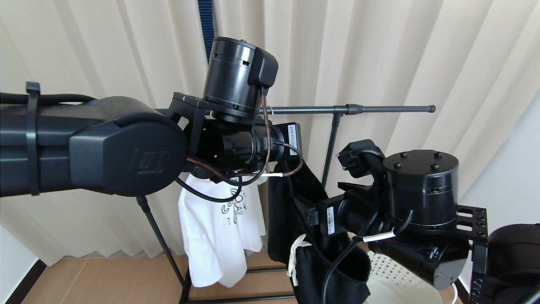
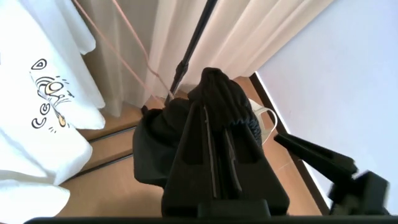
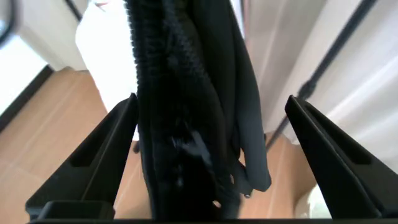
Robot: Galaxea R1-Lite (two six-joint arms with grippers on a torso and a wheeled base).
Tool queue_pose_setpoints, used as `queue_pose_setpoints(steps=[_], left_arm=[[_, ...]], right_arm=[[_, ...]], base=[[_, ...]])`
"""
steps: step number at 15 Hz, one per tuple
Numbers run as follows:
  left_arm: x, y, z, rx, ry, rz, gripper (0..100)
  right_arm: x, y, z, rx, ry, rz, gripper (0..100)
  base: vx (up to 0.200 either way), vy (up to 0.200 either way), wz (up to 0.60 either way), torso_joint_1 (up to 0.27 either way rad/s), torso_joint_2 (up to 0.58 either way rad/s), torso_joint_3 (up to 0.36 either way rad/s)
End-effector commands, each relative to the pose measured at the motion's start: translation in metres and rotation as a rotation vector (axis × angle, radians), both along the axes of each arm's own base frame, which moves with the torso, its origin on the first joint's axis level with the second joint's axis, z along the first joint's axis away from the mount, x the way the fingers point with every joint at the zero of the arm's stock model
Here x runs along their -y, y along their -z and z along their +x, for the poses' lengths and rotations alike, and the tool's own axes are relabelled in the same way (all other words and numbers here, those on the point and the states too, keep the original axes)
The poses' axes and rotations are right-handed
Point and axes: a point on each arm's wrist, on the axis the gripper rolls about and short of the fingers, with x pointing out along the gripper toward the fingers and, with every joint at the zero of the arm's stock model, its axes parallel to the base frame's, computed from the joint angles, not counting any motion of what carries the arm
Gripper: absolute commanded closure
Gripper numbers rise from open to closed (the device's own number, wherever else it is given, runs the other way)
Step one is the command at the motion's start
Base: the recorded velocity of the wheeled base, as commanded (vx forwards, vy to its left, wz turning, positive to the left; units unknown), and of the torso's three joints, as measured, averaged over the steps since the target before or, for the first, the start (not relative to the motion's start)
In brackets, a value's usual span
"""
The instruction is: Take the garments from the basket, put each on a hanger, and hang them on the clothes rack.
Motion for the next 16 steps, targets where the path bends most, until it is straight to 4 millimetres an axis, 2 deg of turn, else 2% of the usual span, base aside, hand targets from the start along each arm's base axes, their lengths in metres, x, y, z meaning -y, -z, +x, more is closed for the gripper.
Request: queue_pose_setpoints(steps=[1,5,9,11,14,16], left_arm=[[0.001,-0.002,-0.003,0.003,0.006,-0.003,100],[-0.001,-0.004,-0.004,0.007,0.006,-0.007,100],[-0.004,-0.009,-0.005,0.016,0.002,-0.016,100],[-0.007,-0.009,-0.006,0.016,-0.001,-0.016,100],[-0.009,-0.009,-0.004,0.015,-0.009,-0.015,100],[-0.009,-0.008,-0.004,0.012,-0.009,-0.012,100]], right_arm=[[-0.001,0.015,0.008,-0.028,0.019,-0.045,0],[0.0,0.023,0.007,-0.051,0.012,-0.074,0],[-0.012,0.069,0.007,-0.139,-0.027,-0.221,0],[-0.011,0.071,0.005,-0.14,-0.038,-0.244,0],[0.005,0.068,0.0,-0.116,-0.06,-0.321,0],[0.02,0.055,0.001,-0.08,-0.045,-0.341,0]], base=[[0.0,0.0,0.0,0.0,0.0,0.0],[0.0,0.0,0.0,0.0,0.0,0.0],[0.0,0.0,0.0,0.0,0.0,0.0],[0.0,0.0,0.0,0.0,0.0,0.0],[0.0,0.0,0.0,0.0,0.0,0.0],[0.0,0.0,0.0,0.0,0.0,0.0]])
